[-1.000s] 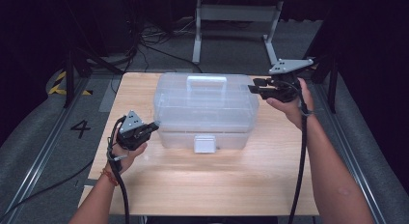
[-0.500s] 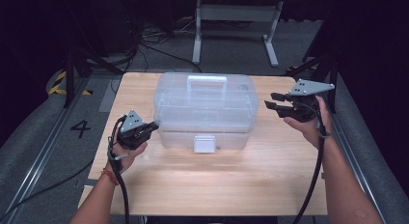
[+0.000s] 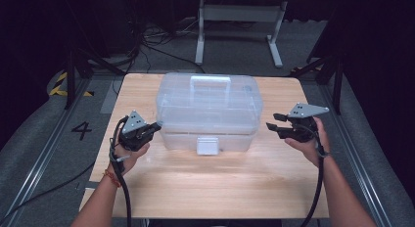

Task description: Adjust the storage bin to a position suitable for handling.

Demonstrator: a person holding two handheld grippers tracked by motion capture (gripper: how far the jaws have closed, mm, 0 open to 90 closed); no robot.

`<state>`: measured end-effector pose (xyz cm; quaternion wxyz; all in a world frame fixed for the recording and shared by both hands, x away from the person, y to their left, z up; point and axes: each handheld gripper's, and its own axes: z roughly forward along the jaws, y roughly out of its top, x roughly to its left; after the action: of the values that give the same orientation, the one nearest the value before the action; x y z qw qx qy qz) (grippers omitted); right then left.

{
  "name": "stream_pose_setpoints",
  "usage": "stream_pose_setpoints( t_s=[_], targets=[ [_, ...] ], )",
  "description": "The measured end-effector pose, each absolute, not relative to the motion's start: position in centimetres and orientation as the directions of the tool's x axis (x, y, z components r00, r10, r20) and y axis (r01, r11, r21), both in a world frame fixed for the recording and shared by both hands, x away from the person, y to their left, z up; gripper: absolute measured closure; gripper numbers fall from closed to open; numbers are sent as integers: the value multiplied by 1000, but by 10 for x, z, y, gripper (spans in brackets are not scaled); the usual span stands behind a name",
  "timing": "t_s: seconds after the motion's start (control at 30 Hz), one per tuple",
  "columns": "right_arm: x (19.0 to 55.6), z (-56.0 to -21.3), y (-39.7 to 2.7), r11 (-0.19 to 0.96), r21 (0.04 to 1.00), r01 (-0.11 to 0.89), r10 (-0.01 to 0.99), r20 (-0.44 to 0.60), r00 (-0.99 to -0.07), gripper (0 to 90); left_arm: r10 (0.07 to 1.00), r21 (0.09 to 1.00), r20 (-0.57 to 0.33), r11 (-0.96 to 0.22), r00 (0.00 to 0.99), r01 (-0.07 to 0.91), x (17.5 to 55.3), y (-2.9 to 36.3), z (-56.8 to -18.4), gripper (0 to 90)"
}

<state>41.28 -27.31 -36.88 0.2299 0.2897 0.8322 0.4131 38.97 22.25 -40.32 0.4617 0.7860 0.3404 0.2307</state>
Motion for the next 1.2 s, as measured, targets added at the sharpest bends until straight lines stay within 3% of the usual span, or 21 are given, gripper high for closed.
stream_pose_setpoints(
  t_s=[0.4, 1.2],
  targets=[
    [416, -390, -257, 499, 819, 283, 666, -154, -730, 440, 746, 879, 50, -349, 664, 325, 391, 222, -400, 899],
    [414, -385, -247, 407, 902, 140, 724, -226, -652, 523, 752, 882, 54, -345, 656, 322, 392, 225, -397, 872]
  ],
)
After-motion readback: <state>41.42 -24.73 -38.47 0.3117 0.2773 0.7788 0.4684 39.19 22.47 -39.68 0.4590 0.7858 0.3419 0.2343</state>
